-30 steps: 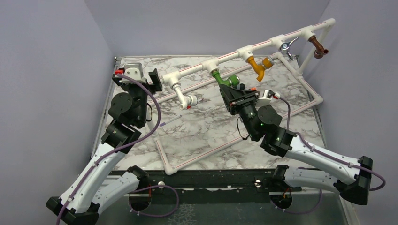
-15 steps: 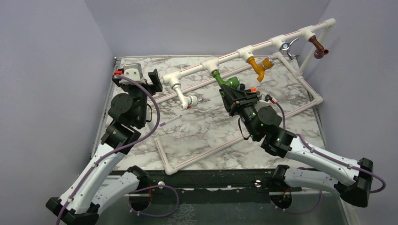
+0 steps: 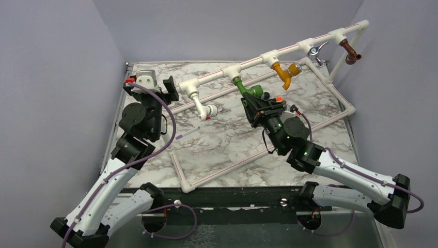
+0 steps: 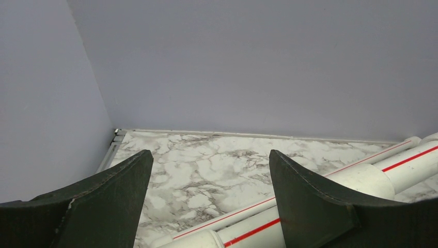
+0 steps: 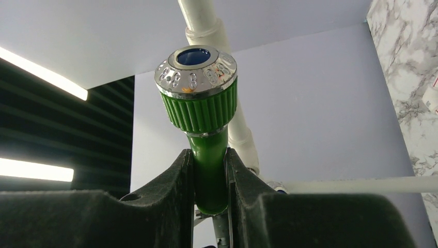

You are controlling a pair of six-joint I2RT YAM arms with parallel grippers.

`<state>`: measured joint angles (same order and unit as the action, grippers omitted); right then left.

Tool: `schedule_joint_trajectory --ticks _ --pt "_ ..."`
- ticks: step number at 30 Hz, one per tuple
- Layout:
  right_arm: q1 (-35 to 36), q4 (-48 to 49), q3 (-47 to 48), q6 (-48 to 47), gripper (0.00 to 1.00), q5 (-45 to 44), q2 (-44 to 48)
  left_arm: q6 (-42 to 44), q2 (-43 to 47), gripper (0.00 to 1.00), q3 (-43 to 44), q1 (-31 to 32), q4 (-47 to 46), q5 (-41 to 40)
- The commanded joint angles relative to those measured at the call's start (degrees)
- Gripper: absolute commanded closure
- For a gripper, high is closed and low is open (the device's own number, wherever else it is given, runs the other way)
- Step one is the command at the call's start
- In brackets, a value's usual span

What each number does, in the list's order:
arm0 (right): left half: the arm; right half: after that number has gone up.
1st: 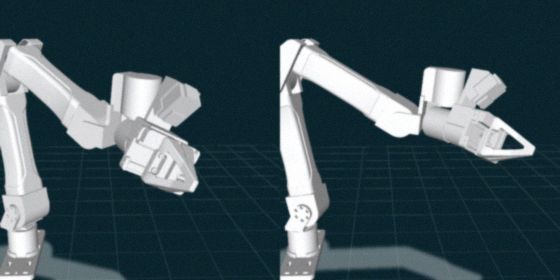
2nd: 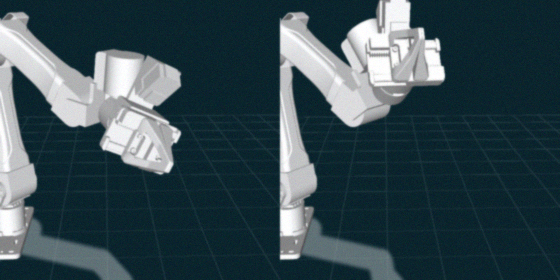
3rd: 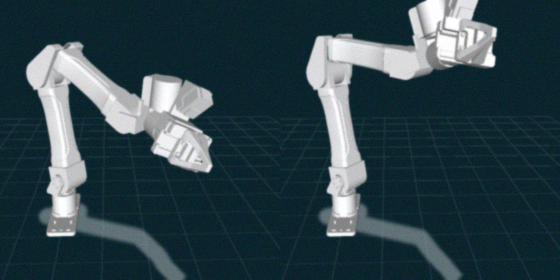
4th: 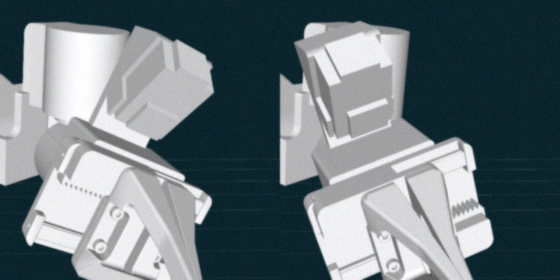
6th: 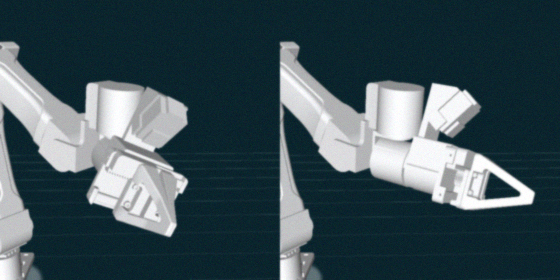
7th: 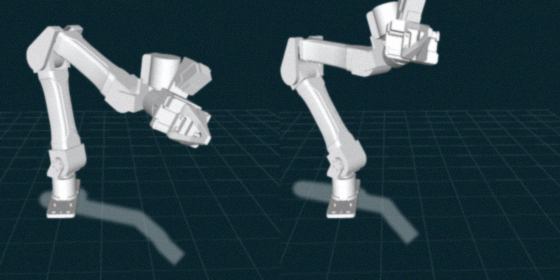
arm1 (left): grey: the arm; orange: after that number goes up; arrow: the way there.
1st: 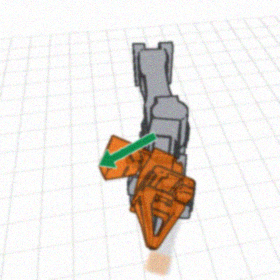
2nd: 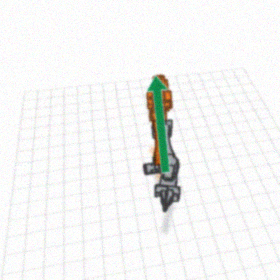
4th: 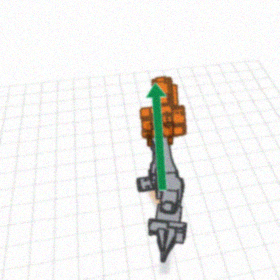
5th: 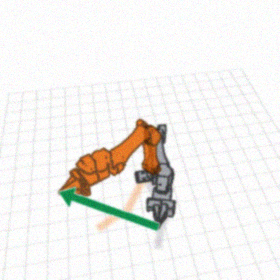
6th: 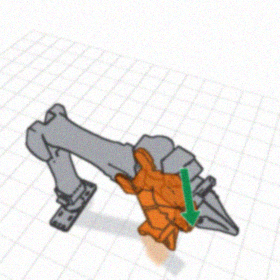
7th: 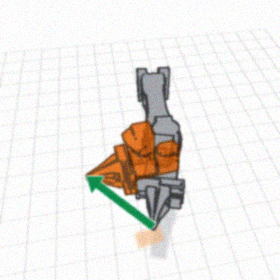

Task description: Install the water faucets

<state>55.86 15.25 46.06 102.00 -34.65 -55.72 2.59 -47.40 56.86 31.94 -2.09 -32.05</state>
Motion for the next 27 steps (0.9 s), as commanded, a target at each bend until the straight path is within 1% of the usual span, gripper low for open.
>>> schedule_joint_trajectory --ticks 1,5,8,17,22,27 --pt "-2.2 -6.2 -1.1 2.1 0.76 -5.7 -0.7 -0.9 -0.9 0.17 -1.3 0.5 5.3 0.5" --pt "-2.2 -5.9 -1.2 1.8 0.65 -5.5 -0.5 -0.9 -0.9 0.17 -1.4 0.5 5.4 0.5" --pt "-2.2 -5.5 -1.4 1.6 0.58 -5.1 -0.6 -0.9 -1.0 0.17 -1.4 0.5 5.4 0.5" --pt "-2.2 -2.4 -2.2 -1.0 0.45 -4.1 -0.1 -0.8 -1.1 0.17 -1.4 0.5 5.3 0.5" --pt "-2.2 2.3 -2.9 -7.6 0.38 -2.1 1.1 -0.7 -1.0 0.17 -1.5 0.5 5.2 0.3" --pt "-2.2 1.6 -2.9 -12.0 0.34 -0.4 3.3 -0.7 -0.9 0.17 -1.5 0.5 5.2 0.3"
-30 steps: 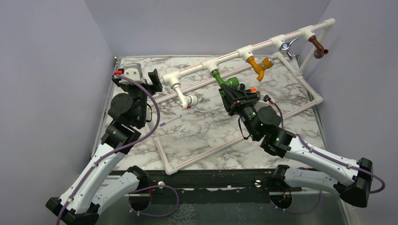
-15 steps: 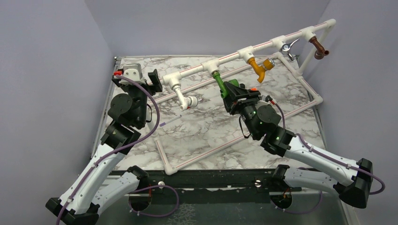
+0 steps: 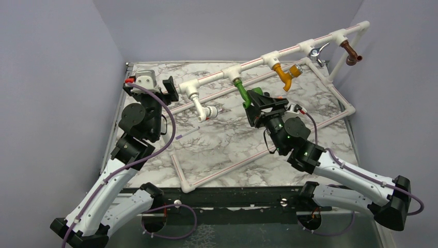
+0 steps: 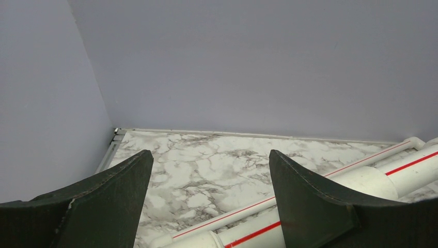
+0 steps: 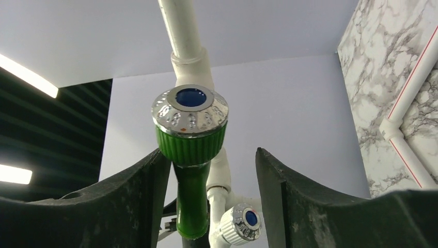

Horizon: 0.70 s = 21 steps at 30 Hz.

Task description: Install the water faucets

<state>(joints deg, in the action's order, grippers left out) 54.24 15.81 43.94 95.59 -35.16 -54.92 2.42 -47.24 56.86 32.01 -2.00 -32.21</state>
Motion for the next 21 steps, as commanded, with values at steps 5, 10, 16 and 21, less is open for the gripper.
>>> schedule_joint_trajectory --ticks 5,10,16,21 --pt "-0.6 1.6 -1.4 -14.4 0.26 2.3 5.7 -0.4 -1.0 0.17 -1.6 0.4 5.0 0.3" --pt "-0.6 0.0 -2.7 -21.7 0.21 3.2 10.7 -0.7 -1.1 0.17 -1.6 0.4 5.1 0.7" --pt "-0.6 -5.7 -1.5 -34.1 0.21 4.7 15.4 -0.6 -1.4 0.17 -1.5 0.4 5.3 0.7" --pt "-0.5 -7.7 -1.1 -47.1 0.21 5.6 18.6 -0.9 -1.5 0.17 -1.4 0.4 5.4 1.2"
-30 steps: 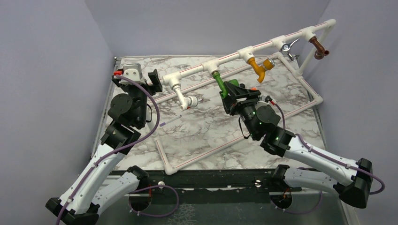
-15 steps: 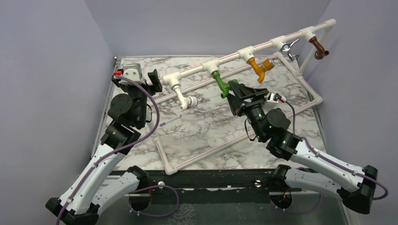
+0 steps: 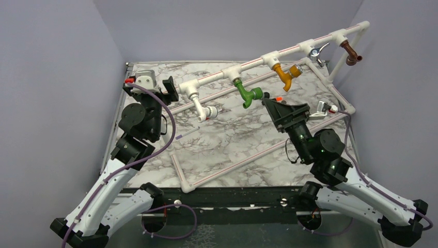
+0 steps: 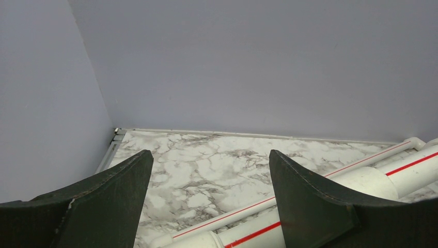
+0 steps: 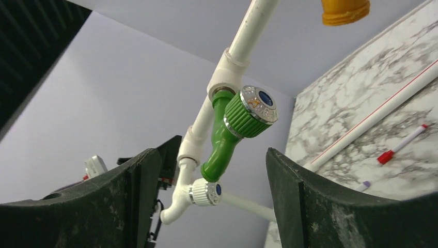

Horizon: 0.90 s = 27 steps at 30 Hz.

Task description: Install the water faucets

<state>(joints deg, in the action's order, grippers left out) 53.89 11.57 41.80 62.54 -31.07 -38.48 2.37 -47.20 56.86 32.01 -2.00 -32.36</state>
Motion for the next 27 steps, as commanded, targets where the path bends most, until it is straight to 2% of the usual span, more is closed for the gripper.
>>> schedule_joint_trajectory --ticks 1,8,17,27 --pt "-0.2 -3.6 1.3 -16.9 0.21 1.5 2.6 -0.9 -1.6 0.17 -1.3 0.4 5.5 1.5" --pt "-0.2 -5.5 4.5 -42.8 0.24 5.6 3.7 -1.0 -2.0 0.17 -1.3 0.4 5.6 1.5" --pt "-0.2 -11.5 7.3 -71.6 0.24 12.5 5.0 -1.2 -2.1 0.17 -1.2 0.4 5.7 1.7" --pt "-0.2 -13.3 5.6 -101.0 0.14 21.3 4.7 -1.2 -2.1 0.17 -1.2 0.4 5.8 1.7"
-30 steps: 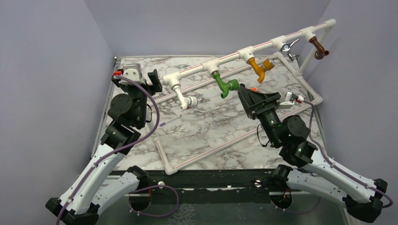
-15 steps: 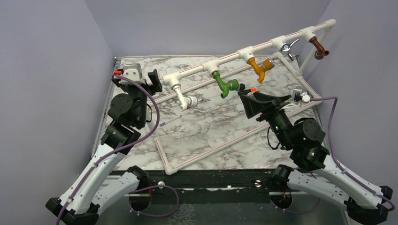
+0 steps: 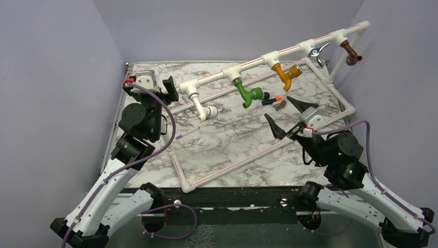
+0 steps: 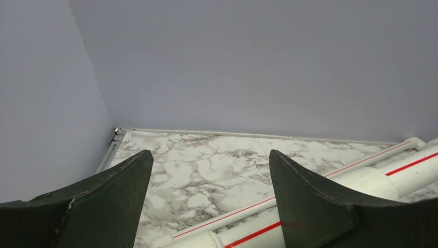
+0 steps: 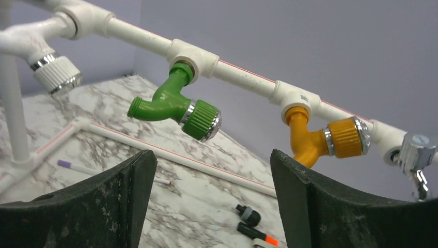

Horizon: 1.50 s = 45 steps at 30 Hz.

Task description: Install the water faucets

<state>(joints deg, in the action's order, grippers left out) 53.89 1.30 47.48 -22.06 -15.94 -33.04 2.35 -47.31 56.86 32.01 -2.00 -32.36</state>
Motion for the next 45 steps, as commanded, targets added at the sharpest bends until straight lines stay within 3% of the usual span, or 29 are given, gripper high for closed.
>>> schedule_joint_trajectory --ticks 1,6,16,21,27,34,45 --pt "-0.2 -3.7 -0.1 -18.9 0.14 7.4 -1.2 -1.2 -2.0 0.17 -1.3 0.4 5.8 1.8" --pt "-0.2 -3.0 -1.5 -31.5 0.14 13.7 -3.1 -1.0 -1.9 0.17 -1.3 0.4 5.7 1.7" --pt "-0.2 8.5 -4.1 -51.0 0.16 13.6 -8.7 -1.0 -1.7 0.16 -1.3 0.4 5.7 2.0" --pt "-0.2 11.8 -2.7 -54.4 0.22 14.6 -11.4 -0.9 -1.3 0.16 -1.4 0.4 5.6 1.8" --pt "-0.1 14.7 -2.0 -58.6 0.22 14.7 -14.6 -0.9 -1.6 0.16 -1.4 0.4 5.7 1.9" --pt "0.0 23.8 -4.2 -65.2 0.27 12.3 -17.7 -0.9 -1.3 0.16 -1.4 0.4 5.6 1.8" --pt "0.1 24.3 -3.4 -64.7 0.39 9.2 -20.7 -1.1 -1.3 0.16 -1.3 0.4 5.7 2.0"
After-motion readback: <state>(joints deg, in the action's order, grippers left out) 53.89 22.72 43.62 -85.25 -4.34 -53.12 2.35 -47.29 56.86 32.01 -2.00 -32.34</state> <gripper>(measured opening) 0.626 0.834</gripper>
